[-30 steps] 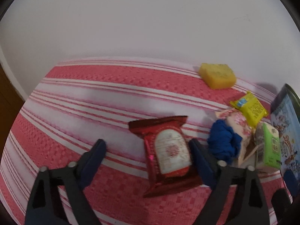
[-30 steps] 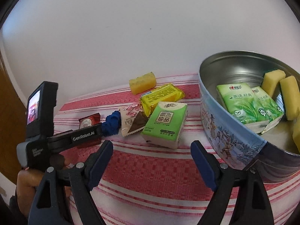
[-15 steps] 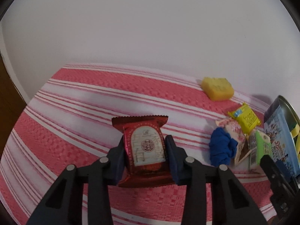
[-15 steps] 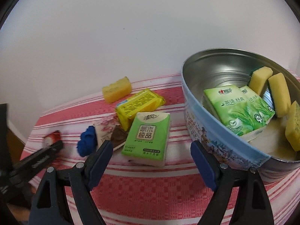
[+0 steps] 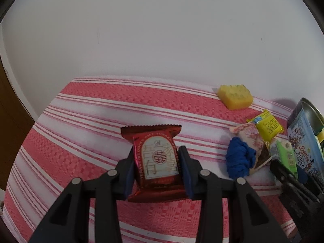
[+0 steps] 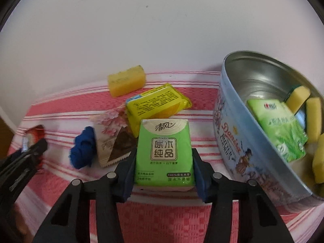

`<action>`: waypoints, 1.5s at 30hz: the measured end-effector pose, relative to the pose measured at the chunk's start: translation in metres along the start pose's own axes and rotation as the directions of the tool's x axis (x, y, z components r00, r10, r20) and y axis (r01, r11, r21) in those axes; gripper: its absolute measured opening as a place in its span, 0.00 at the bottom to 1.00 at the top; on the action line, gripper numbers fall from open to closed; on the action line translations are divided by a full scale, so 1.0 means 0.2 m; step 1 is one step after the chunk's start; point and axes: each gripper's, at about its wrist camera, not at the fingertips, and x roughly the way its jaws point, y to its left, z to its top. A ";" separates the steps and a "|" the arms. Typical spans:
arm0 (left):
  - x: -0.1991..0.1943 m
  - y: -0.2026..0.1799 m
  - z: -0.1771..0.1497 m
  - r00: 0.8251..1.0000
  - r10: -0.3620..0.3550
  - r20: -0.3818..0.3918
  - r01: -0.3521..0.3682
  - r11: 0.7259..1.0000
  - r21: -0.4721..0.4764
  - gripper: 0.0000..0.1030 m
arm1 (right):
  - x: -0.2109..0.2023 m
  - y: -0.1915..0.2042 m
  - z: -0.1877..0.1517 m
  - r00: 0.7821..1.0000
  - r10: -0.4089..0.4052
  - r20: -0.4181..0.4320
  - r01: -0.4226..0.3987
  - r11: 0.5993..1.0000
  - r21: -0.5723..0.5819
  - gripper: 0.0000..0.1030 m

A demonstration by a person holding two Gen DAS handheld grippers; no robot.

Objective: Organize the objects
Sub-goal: 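Carry the red cake and tissue pack over the tin and release both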

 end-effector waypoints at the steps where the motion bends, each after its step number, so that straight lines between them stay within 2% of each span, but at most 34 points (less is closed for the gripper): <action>1: 0.00 0.00 0.00 1.000 -0.011 0.005 0.011 1.000 -0.002 0.38 | -0.03 -0.01 -0.01 0.999 0.039 0.020 -0.039 0.999 0.010 0.51; 3: -0.03 -0.01 -0.01 0.999 -0.026 0.019 0.026 1.000 0.003 0.38 | -0.11 -0.04 -0.04 0.991 0.103 0.087 -0.103 0.995 0.003 0.51; 5: -0.05 -0.03 -0.01 0.997 -0.053 0.048 0.053 0.998 0.017 0.38 | -0.19 -0.06 -0.07 0.980 0.122 0.155 -0.119 0.992 -0.031 0.51; 7: -0.09 -0.06 -0.02 0.988 -0.125 0.086 0.123 0.992 0.031 0.38 | -0.27 -0.07 -0.09 0.967 0.141 0.212 -0.131 0.990 -0.062 0.51; 10: -0.16 -0.10 -0.03 0.964 -0.219 0.149 0.212 0.975 0.063 0.38 | -0.37 -0.10 -0.13 0.947 0.157 0.279 -0.132 0.986 -0.104 0.51; 14: -0.25 -0.18 -0.05 0.939 -0.258 0.228 0.237 0.965 0.116 0.38 | -0.48 -0.15 -0.16 0.921 0.143 0.363 -0.087 0.982 -0.167 0.51; 17: -0.28 -0.23 -0.07 0.933 -0.265 0.243 0.242 0.963 0.121 0.38 | -0.50 -0.21 -0.16 0.916 0.148 0.373 -0.090 0.982 -0.168 0.51; 24: -0.36 -0.37 -0.13 0.935 -0.231 0.271 0.196 0.969 0.151 0.38 | -0.53 -0.42 -0.12 0.910 0.133 0.392 -0.091 0.988 -0.124 0.51; 36: -0.51 -0.67 -0.17 0.909 -0.301 0.288 0.254 0.948 0.190 0.38 | -0.59 -0.74 -0.06 0.887 0.060 0.458 -0.033 0.997 -0.068 0.51; 45: -0.59 -0.98 -0.13 0.888 -0.361 0.284 0.287 0.919 0.270 0.38 | -0.62 -1.05 0.03 0.854 -0.049 0.518 0.043 0.999 0.022 0.51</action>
